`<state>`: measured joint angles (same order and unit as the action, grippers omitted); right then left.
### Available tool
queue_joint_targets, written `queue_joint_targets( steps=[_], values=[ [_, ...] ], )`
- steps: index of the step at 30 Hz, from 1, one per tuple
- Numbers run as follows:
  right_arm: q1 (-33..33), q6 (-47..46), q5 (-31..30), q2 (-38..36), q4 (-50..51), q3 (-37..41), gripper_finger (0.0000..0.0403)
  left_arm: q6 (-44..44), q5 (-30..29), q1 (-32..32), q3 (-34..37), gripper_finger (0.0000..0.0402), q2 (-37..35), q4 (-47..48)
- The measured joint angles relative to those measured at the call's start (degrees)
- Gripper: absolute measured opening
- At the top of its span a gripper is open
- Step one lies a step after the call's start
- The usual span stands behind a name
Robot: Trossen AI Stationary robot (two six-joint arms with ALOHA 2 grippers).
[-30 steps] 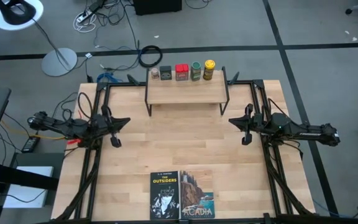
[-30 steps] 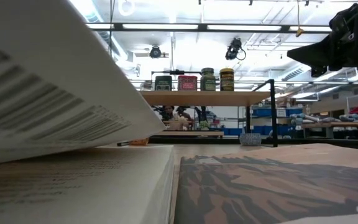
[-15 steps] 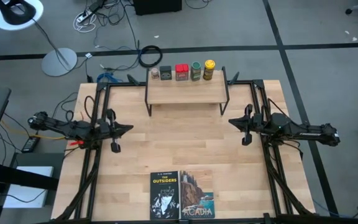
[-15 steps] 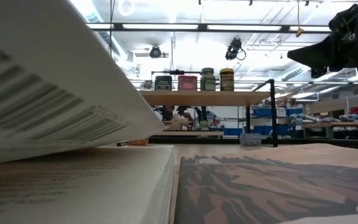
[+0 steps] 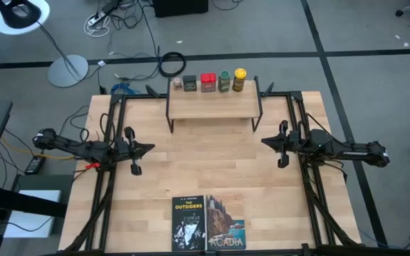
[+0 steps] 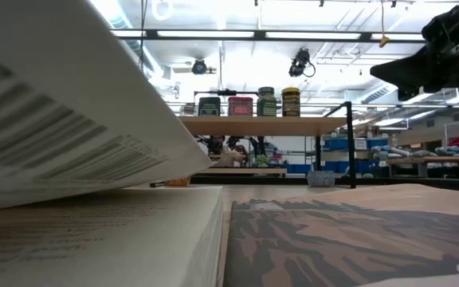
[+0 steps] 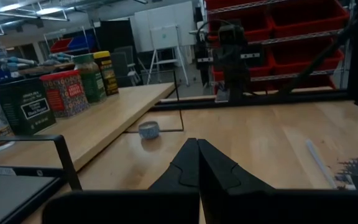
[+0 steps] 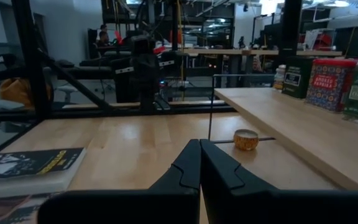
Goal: Shelf spices
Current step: Return to Home Position
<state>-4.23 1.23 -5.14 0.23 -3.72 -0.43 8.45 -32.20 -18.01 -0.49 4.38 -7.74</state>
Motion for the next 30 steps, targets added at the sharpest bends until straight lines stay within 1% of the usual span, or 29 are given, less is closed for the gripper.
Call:
queue_joint_targets(
  steps=[7,11,14,17,22,27,30],
  values=[
    [0.0,-0.92,0.66,0.02,1.06,0.02,0.0002,-1.05,-0.11,0.01,0.01,0.0,0.0,-0.03],
    [0.0,-1.68,3.41,0.02,1.11,0.02,0.0002,-1.14,-0.23,0.01,0.02,0.0,0.02,0.17],
    [0.02,-1.7,5.5,0.02,1.35,0.02,0.0002,-1.15,-1.92,0.01,0.02,0.0,0.02,0.86],
    [0.02,-1.67,6.91,0.02,2.66,0.02,0.0002,-1.21,-5.6,0.01,0.02,0.0,0.02,0.93],
    [0.02,-0.56,7.19,0.42,3.05,-0.09,0.0002,-1.12,-6.98,0.19,0.04,0.0001,0.02,0.86],
    [0.03,0.38,8.15,0.49,3.01,-0.11,0.0002,-1.12,-6.38,2.92,0.04,0.0,0.02,0.91],
    [0.04,0.4,8.17,0.61,3.05,-0.11,0.0002,-1.18,-3.03,5.06,0.04,0.0,0.02,1.96]
  ],
)
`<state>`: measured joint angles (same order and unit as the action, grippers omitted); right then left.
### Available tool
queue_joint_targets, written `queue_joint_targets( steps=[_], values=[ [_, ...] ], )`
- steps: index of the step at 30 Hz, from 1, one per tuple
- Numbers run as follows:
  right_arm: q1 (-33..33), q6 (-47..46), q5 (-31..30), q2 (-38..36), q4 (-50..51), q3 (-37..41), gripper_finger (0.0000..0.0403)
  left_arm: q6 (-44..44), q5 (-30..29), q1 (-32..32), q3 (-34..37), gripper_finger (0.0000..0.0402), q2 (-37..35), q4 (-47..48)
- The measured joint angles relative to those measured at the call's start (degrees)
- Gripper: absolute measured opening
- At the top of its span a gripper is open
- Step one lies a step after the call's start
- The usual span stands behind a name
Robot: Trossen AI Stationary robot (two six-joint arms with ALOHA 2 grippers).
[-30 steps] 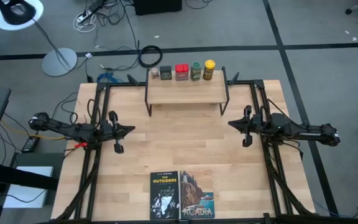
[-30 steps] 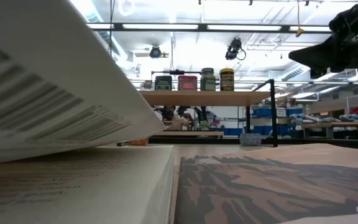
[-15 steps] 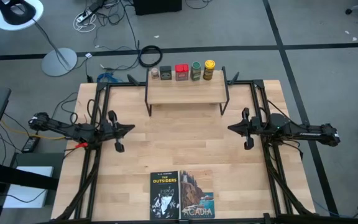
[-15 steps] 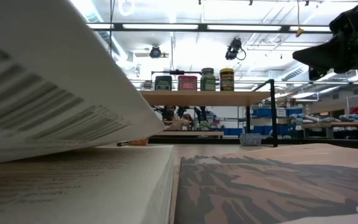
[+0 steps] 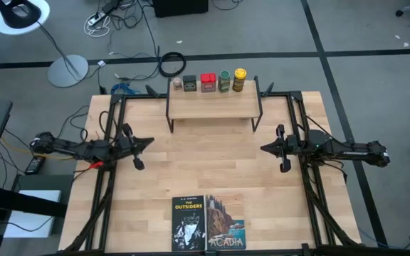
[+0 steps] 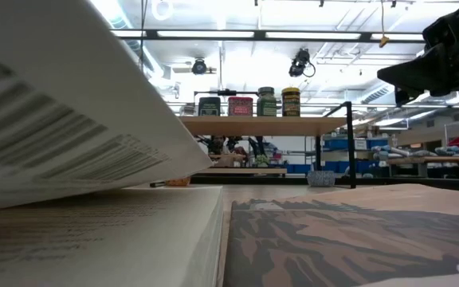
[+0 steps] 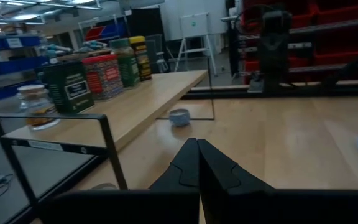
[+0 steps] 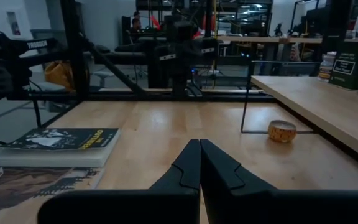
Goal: Shelf spices
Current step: Return to Home Position
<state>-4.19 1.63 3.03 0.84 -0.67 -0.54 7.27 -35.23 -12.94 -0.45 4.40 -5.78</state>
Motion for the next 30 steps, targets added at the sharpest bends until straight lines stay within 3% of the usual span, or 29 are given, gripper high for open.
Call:
queue_joint_targets(
  steps=[12,21,30],
  values=[
    [0.0,-3.48,-0.25,0.0,0.15,-0.04,0.0008,-1.25,8.5,7.41,0.02,0.0,0.02,1.44],
    [-0.03,5.31,-2.38,0.0,0.61,-0.11,0.0005,-3.0,13.69,11.57,0.02,0.0,0.02,1.47],
    [0.81,2.68,0.52,2.16,0.17,-0.09,0.0002,-3.26,17.16,13.54,0.04,0.0,0.02,1.47]
  ],
)
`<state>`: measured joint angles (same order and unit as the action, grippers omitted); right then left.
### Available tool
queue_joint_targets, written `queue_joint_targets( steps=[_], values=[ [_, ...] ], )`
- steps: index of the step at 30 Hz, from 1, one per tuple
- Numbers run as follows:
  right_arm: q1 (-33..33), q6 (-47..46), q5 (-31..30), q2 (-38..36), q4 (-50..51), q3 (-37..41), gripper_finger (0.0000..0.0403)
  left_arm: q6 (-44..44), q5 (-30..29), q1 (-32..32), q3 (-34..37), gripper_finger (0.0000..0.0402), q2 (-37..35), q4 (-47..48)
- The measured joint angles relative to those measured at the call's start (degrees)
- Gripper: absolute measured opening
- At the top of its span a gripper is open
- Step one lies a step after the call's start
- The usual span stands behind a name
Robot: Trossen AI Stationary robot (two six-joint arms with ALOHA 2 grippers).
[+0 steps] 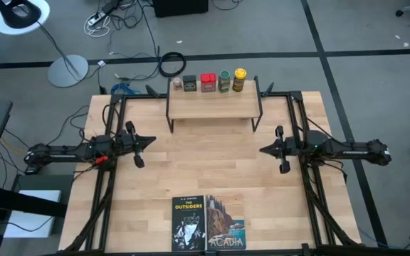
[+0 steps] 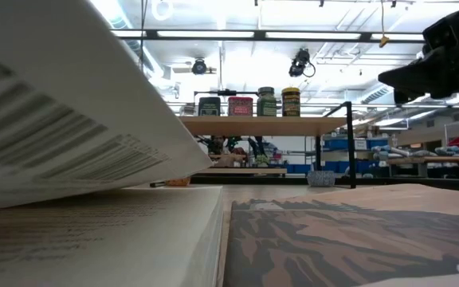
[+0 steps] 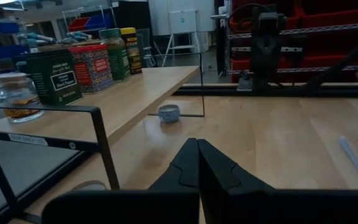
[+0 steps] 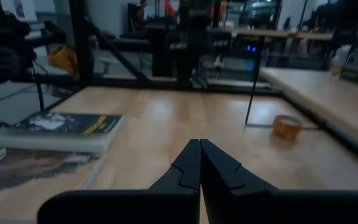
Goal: Shelf spices
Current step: Return to Home Position
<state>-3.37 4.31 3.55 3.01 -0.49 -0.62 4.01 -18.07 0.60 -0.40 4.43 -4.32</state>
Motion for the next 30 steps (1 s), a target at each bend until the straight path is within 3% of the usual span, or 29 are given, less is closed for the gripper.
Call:
queue_joint_targets(
  steps=[11,15,30],
  values=[
    [0.63,0.46,-0.54,8.31,-2.64,0.02,0.0004,0.0,0.13,2.92,0.0,0.0,0.0,0.02],
    [0.65,2.69,1.52,8.04,-7.71,0.02,0.0002,0.04,0.2,3.35,0.0,0.0,0.0,0.13],
    [0.65,4.86,3.22,3.93,-8.1,0.02,0.0002,-0.64,0.2,3.34,0.0,0.0,0.0,1.09]
  ],
)
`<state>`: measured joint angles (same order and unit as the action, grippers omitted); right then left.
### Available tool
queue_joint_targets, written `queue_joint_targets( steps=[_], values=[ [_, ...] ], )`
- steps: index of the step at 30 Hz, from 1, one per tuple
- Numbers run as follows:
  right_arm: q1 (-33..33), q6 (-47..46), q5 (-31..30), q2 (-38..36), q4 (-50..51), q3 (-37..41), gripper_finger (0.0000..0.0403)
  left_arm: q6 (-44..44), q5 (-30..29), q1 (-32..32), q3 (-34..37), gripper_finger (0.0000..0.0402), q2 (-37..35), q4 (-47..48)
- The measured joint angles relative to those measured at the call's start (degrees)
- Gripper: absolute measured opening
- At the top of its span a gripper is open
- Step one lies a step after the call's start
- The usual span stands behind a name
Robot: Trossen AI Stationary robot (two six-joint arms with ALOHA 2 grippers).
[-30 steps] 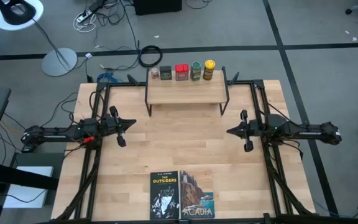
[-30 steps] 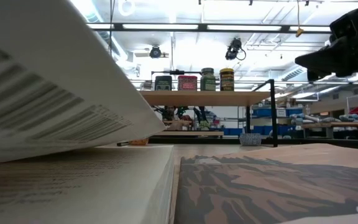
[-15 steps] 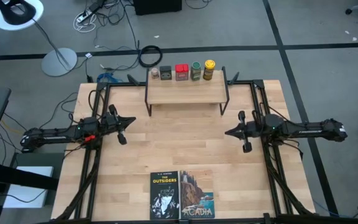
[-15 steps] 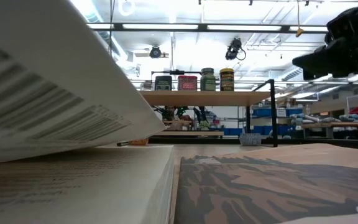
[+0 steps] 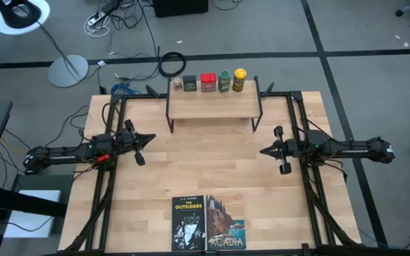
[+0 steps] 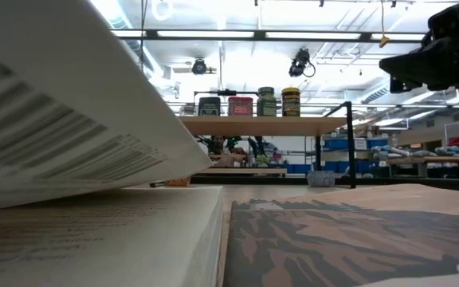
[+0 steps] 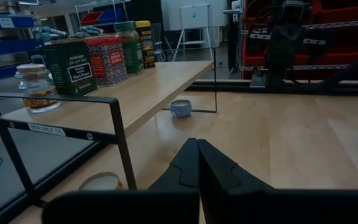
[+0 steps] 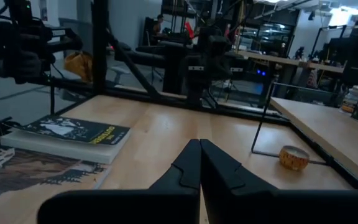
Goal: Shelf spices
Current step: Return to Home Position
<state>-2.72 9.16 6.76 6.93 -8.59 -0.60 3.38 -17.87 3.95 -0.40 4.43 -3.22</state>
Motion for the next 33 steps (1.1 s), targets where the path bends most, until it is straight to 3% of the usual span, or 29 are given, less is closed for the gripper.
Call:
queue_joint_targets(
  steps=[25,33],
  values=[
    [-0.02,2.59,-0.75,-6.73,7.05,-0.02,0.0003,0.22,0.46,-0.02,0.02,0.0,-0.04,0.04],
    [-0.02,3.02,-4.55,-6.73,7.14,-0.02,0.0007,0.88,0.47,-0.02,0.02,0.0,-0.02,0.33]
  ],
)
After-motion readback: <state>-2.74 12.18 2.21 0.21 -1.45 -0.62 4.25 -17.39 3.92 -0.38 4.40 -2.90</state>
